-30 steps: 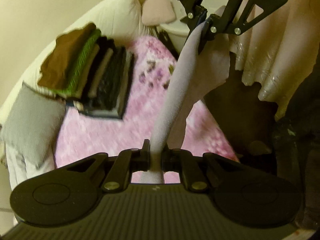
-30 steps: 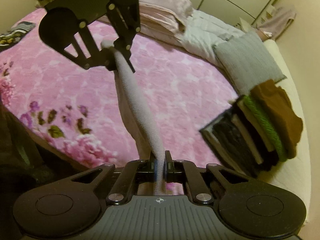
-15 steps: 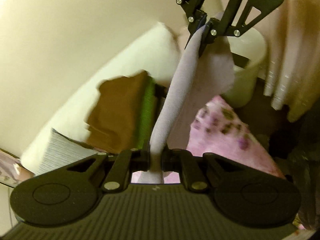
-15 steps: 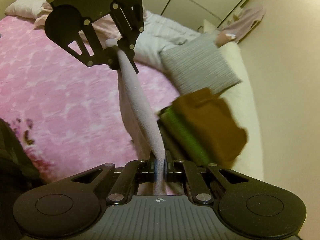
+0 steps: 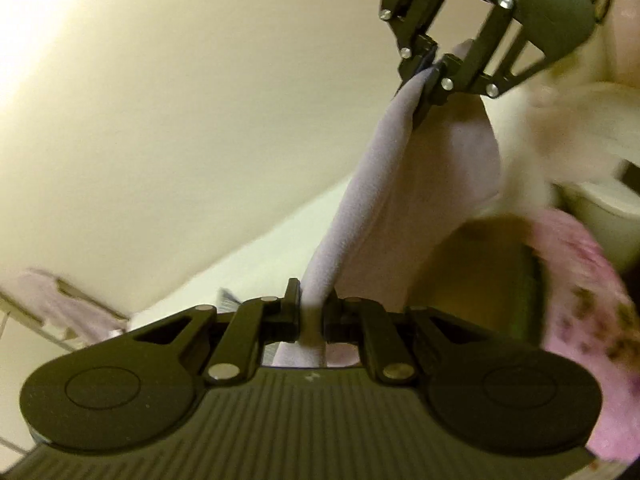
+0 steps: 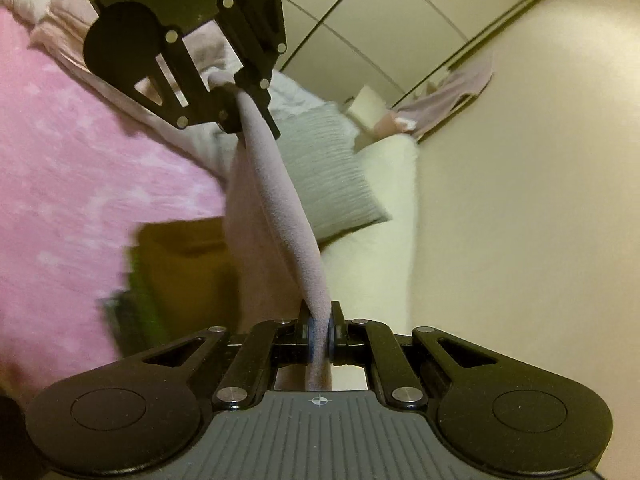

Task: Fold clothes
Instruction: 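Lower the grey top onto the clothes stack and open both grippers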

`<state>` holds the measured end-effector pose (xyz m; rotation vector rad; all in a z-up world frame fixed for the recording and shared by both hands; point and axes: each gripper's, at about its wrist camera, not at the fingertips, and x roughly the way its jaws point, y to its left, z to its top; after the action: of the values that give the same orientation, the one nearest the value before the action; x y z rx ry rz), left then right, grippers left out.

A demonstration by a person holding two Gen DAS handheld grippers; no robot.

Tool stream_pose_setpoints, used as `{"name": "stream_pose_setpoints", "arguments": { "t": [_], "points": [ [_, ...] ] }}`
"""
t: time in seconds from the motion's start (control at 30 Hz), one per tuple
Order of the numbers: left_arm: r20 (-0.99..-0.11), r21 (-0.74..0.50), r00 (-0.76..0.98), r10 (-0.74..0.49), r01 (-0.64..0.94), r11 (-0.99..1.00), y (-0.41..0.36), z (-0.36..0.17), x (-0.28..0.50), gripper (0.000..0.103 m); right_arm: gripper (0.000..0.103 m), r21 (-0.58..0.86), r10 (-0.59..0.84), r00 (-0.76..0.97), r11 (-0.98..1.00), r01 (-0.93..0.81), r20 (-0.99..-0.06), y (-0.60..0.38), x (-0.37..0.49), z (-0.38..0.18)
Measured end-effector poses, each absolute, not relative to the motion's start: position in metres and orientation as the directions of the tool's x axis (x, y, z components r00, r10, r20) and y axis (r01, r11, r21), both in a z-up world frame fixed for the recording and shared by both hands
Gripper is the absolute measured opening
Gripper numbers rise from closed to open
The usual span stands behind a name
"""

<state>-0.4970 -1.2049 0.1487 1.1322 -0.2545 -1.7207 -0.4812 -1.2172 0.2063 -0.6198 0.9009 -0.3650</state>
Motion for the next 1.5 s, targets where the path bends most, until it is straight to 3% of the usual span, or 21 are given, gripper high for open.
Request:
{"name": "stream_pose_setpoints", "arguments": {
  "t": [0.13,0.33,0.43,0.67,0.93,1.13,1.3,1.5],
  "points": [
    [-0.557,0.653,0.019,-0.830,0.627,-0.424,-1.236,0.111,-0.504,0.007,0.003,-0.719,-0.559,0.630,0.695,0.002,-0.539,-1.254,-0.478,0.177],
    [-0.708,0.614,0.105,-0.699,0.581,-0.535,-1.224,-0.034,-0.519,0.008,0.002,-0.594,-0.394,0.596,0.784,-0.178,-0.699,-1.262,-0.494,0.049],
    [-0.694,0.646,0.138,-0.707,0.552,-0.527,-1.206,-0.065,-0.527,0.011,0.003,-0.555,-0.353,0.587,0.806,-0.205,-0.729,-1.258,-0.504,0.022],
    [-0.639,0.707,0.173,-0.750,0.516,-0.483,-1.184,-0.070,-0.524,0.016,0.003,-0.579,-0.399,0.584,0.801,-0.154,-0.707,-1.259,-0.523,0.007],
    [-0.596,0.741,0.169,-0.785,0.492,-0.457,-1.157,-0.061,-0.523,0.009,0.000,-0.563,-0.404,0.593,0.820,-0.102,-0.696,-1.234,-0.526,0.018],
    [-0.627,0.728,0.175,-0.759,0.479,-0.491,-1.155,-0.093,-0.527,0.009,0.000,-0.529,-0.385,0.545,0.839,-0.130,-0.745,-1.227,-0.525,-0.004],
    [-0.636,0.704,0.181,-0.750,0.533,-0.469,-1.159,-0.092,-0.523,0.017,0.000,-0.500,-0.378,0.548,0.862,-0.086,-0.746,-1.230,-0.524,-0.005],
    [-0.653,0.654,0.180,-0.735,0.623,-0.429,-1.139,-0.084,-0.521,0.017,0.001,-0.440,-0.371,0.533,0.898,-0.002,-0.760,-1.232,-0.527,0.000]
  ]
}}
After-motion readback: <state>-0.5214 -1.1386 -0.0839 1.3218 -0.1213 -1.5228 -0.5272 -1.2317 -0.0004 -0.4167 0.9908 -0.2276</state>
